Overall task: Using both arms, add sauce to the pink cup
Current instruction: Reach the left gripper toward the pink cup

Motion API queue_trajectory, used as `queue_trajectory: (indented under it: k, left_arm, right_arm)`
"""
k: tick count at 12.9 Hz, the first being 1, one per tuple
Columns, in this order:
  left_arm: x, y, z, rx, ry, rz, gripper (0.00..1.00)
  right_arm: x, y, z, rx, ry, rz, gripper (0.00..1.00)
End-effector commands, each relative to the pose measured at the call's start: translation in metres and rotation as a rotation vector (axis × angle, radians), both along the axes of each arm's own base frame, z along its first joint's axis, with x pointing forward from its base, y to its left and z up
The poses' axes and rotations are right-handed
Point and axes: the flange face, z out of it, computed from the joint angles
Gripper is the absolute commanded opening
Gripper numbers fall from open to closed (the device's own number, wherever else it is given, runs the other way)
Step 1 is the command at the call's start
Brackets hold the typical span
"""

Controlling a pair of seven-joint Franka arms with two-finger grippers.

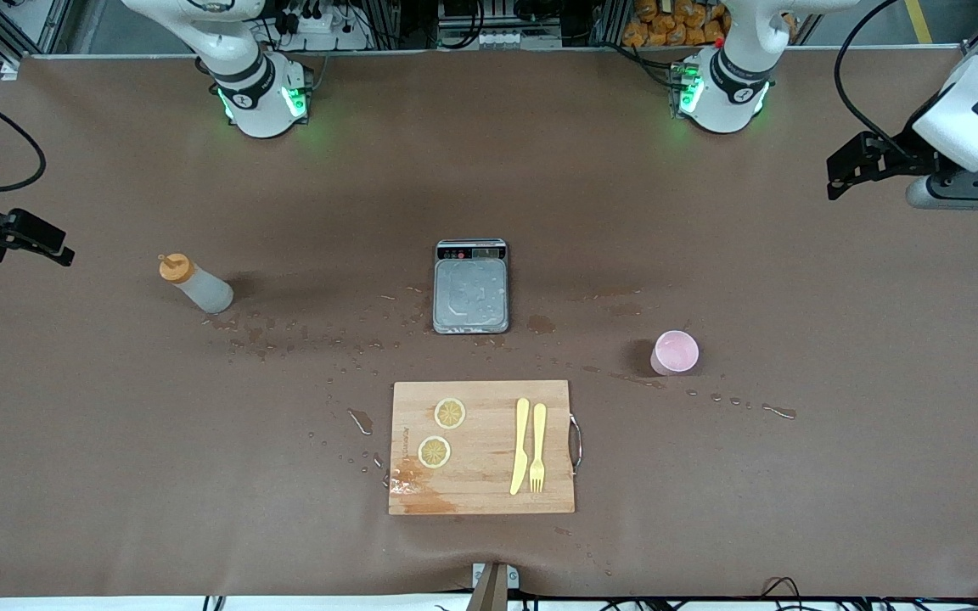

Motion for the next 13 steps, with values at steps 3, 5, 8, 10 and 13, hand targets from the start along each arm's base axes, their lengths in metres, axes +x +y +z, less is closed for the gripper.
queue_trajectory:
  k: [3, 5, 8, 10, 13]
  left_arm:
    - [-0.001, -0.011, 0.008, 0.016, -0.002, 0.003, 1.0]
    - [-0.001, -0.014, 0.006, 0.018, 0.001, -0.005, 1.0]
    - [0.016, -0.029, -0.025, 0.03, 0.052, -0.036, 1.0]
    - [0.033, -0.043, -0.044, 0.024, 0.061, -0.061, 1.0]
    - [0.058, -0.072, -0.083, 0.006, 0.059, -0.105, 1.0]
  right_arm:
    - [-0.005, -0.001, 0.006, 0.006, -0.002, -0.001, 1.0]
    - [-0.006, -0.002, 0.005, 0.007, 0.007, 0.0, 1.0]
    - [-0.006, -0.002, 0.003, 0.008, 0.015, -0.002, 1.0]
    - [-0.007, -0.021, -0.004, 0.011, 0.039, -0.032, 1.0]
    - [-0.009, -0.048, -0.015, 0.022, 0.073, -0.087, 1.0]
